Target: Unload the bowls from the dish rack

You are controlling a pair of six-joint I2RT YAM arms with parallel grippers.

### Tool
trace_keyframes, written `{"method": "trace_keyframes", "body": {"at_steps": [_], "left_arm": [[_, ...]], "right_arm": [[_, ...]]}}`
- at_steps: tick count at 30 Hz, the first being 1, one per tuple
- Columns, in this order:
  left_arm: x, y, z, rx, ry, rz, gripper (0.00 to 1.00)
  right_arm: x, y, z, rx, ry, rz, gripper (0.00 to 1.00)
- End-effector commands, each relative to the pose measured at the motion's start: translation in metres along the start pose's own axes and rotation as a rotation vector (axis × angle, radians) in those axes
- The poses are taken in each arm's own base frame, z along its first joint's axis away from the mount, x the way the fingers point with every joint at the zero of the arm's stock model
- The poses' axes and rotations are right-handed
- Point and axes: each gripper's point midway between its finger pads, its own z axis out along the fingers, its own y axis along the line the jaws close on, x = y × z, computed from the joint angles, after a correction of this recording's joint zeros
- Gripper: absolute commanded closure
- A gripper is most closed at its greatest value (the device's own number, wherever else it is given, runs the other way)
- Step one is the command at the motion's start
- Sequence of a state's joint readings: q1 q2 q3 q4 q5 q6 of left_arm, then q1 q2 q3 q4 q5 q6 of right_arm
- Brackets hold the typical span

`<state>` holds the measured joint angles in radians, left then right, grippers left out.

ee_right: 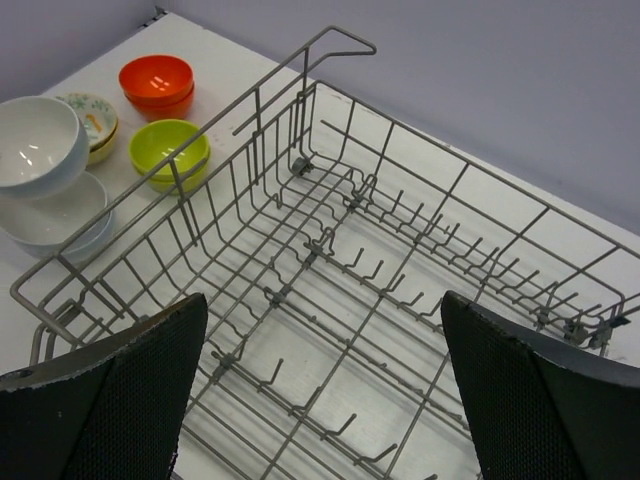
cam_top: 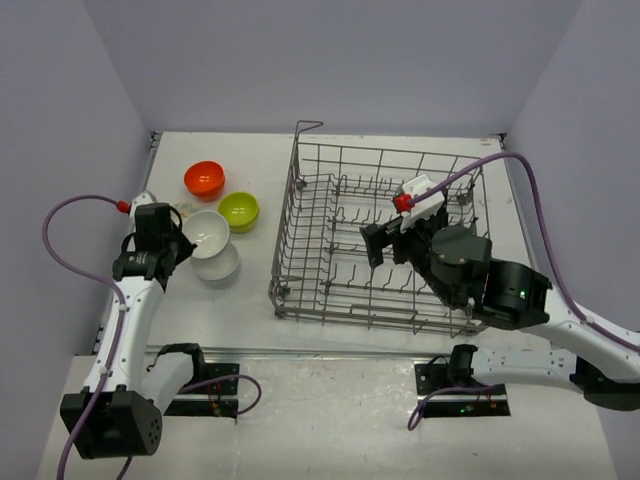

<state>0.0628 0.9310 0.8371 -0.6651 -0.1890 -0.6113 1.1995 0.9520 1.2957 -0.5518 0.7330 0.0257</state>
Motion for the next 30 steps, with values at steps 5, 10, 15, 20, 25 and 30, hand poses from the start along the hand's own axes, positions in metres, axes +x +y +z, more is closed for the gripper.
{"method": "trace_keyframes", "body": {"at_steps": [5, 10, 15, 20, 25, 30], "left_arm": [[-0.014, -0.017, 0.005, 0.082, -0.074, -0.046, 1.0], [0.004, -0.01, 0.011, 0.046, -0.013, -0.013, 1.0], [0.023, -0.01, 0.013, 0.013, 0.033, 0.032, 1.0], [0.027, -0.003, 0.01, -0.038, 0.023, 0.045, 1.0], [0.034, 0.008, 0.015, -0.092, 0.025, 0.032, 1.0], [0.041, 0.014, 0.018, -0.115, 0.022, -0.001, 1.0]], "right_arm": [[0.014, 0.008, 0.012, -0.012, 0.026, 0.046, 0.01], [0.02, 0.009, 0.016, -0.024, 0.041, 0.047, 0.01], [0.022, 0.007, 0.016, -0.03, 0.044, 0.047, 0.01], [0.024, 0.009, 0.016, -0.049, 0.047, 0.048, 0.01], [0.027, 0.012, 0.016, -0.066, 0.053, 0.04, 0.01], [0.025, 0.014, 0.014, -0.083, 0.047, 0.04, 0.01]]}}
